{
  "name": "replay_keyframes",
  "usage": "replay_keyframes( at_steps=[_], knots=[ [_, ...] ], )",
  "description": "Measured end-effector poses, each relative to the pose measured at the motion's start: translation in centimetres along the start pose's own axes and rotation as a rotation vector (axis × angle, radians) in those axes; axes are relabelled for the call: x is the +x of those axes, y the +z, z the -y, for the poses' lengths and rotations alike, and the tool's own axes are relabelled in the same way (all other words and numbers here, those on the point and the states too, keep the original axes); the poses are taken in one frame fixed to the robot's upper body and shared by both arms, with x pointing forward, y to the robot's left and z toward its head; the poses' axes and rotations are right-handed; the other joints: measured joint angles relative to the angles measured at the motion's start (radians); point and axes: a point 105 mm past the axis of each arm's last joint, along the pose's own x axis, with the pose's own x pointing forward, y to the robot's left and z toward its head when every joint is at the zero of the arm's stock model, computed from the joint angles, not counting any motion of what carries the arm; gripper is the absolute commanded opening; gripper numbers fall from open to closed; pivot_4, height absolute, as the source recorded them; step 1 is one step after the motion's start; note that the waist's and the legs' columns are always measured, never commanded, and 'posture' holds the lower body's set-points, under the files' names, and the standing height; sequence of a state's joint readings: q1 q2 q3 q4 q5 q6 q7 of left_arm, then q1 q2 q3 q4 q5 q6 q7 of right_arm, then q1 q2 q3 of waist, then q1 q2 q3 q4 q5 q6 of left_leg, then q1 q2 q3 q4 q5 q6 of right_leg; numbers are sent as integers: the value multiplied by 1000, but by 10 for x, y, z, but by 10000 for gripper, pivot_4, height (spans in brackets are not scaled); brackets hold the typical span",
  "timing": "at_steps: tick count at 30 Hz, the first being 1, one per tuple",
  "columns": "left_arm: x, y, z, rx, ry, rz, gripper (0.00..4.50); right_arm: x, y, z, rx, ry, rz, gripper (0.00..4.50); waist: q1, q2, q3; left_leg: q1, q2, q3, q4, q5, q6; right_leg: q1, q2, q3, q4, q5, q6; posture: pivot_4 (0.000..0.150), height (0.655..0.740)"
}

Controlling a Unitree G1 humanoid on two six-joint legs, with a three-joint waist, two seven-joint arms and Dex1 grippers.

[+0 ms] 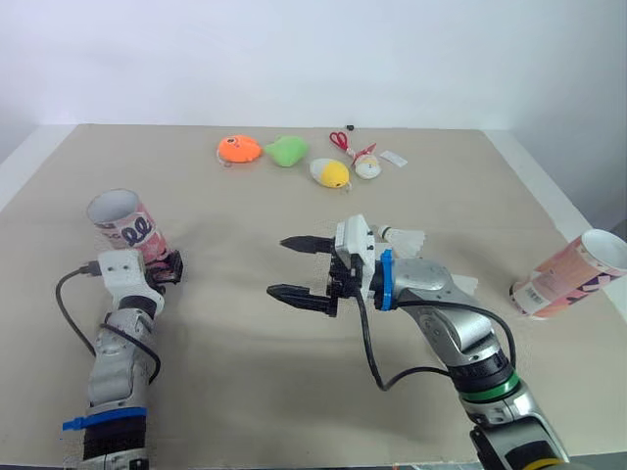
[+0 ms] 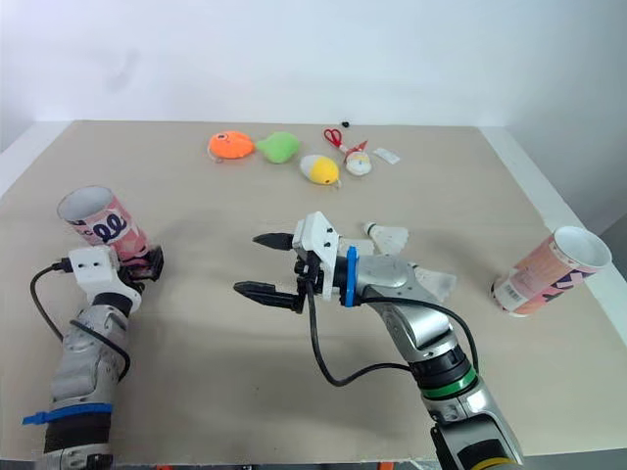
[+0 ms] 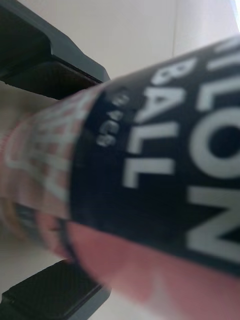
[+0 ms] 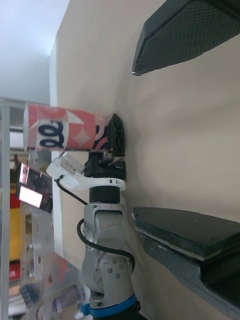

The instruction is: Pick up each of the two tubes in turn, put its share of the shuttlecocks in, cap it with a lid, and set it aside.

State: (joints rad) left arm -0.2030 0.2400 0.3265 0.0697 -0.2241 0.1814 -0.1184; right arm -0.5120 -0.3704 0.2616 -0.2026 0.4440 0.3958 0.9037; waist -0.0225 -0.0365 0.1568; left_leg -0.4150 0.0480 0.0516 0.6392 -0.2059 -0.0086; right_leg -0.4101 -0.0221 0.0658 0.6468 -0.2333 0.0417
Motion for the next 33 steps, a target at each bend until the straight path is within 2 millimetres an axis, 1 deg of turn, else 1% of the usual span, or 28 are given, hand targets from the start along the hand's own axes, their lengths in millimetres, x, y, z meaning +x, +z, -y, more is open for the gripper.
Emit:
replay_keyframes(
  at_steps=[7, 11, 19, 21, 22, 23, 25, 27, 29, 31, 33],
  knots=[
    [5, 1, -1, 7, -10, -3, 45000, -3, -5, 4, 28, -58, -3, 44791, 0, 0, 0, 0, 0, 0, 0, 0, -1, 0, 0, 0, 0, -1, 0, 1500, 7400],
    [5, 1, -1, 8, -8, -1, 34003, -6, -3, 7, 26, -80, 1, 45000, 0, 0, 0, 0, 0, 0, 0, 0, -1, 0, 0, 0, 0, 0, 0, 1500, 7400],
    [5, 2, -2, 13, -6, -1, 34003, -6, -3, 5, 24, -96, 7, 45000, 0, 0, 0, 0, 0, 0, 0, 0, -1, 0, 0, 0, 0, 0, 0, 1500, 7400],
    [5, 2, -1, 27, -21, 0, 34003, -9, -6, 5, 22, -136, 7, 45000, 0, 0, 0, 0, 0, 0, 0, 0, -1, 0, 0, 0, 0, -1, 0, 1500, 7400],
    [4, 3, -1, 45, -42, -1, 34003, -12, -8, 6, 15, -186, 12, 45000, 0, 0, 0, -1, 0, 0, -1, 0, -1, 0, 0, 0, 0, -1, 0, 1500, 7400],
    [3, 5, 0, 70, -73, -2, 34003, -15, -10, 8, 5, -234, 15, 45000, 0, 0, 0, -1, 0, 0, -1, 0, -1, -1, 0, 0, 0, -1, 0, 1500, 7400],
    [0, 14, 6, 170, -208, 1, 34003, -27, -13, 14, -26, -376, 19, 45000, 0, -1, 0, -6, 0, -1, -1, 0, -3, -6, 0, 0, 1, -1, 0, 1500, 7400],
    [-7, 30, 19, 311, -413, 2, 34003, -41, -15, 17, -50, -517, 21, 45000, 0, -1, -1, -12, 0, -1, -1, 1, -5, -12, 0, 0, 3, -1, -1, 1500, 7400],
    [-20, 46, 32, 441, -641, -23, 34003, -53, -20, 17, -70, -640, 3, 45000, 0, -1, -1, -13, 0, 1, -2, 2, -8, -15, -1, 0, 3, -1, -1, 1500, 7400],
    [-32, 52, 39, 549, -837, -106, 34003, -63, -28, 15, -58, -738, -15, 45000, -1, -1, 0, -13, 0, 1, -2, 2, -8, -15, -1, 0, 3, -2, -2, 1500, 7400],
    [-38, 57, 42, 624, -977, -198, 34003, -72, -40, 15, -43, -818, -53, 45000, -1, 0, 0, -12, 1, 2, -2, 2, -8, -16, -1, 0, 3, -5, -6, 1500, 7400]
  ],
)
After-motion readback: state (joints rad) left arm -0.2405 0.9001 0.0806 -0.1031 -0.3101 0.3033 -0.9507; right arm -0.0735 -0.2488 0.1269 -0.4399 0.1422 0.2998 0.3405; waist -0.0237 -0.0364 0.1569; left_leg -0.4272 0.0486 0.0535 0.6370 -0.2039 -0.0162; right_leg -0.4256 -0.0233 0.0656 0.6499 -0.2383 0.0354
